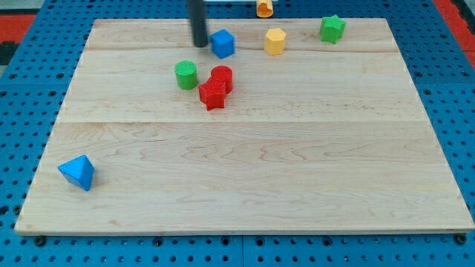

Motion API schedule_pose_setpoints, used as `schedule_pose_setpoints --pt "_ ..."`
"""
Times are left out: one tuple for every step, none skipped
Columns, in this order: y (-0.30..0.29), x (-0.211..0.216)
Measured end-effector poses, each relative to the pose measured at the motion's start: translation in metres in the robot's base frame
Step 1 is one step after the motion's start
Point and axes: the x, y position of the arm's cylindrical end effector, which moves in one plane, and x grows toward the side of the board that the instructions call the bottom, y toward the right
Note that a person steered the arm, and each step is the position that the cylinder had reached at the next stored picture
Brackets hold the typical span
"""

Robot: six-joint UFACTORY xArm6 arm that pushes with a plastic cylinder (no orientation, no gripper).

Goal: Move the blue cube below the yellow hexagon

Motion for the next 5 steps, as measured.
schedule_pose_setpoints --pt "0.002 0.019" --pt "-0.031 0.005" --pt "-0.046 -0.042" --pt "0.007 -0.023" --pt "0.044 -0.003"
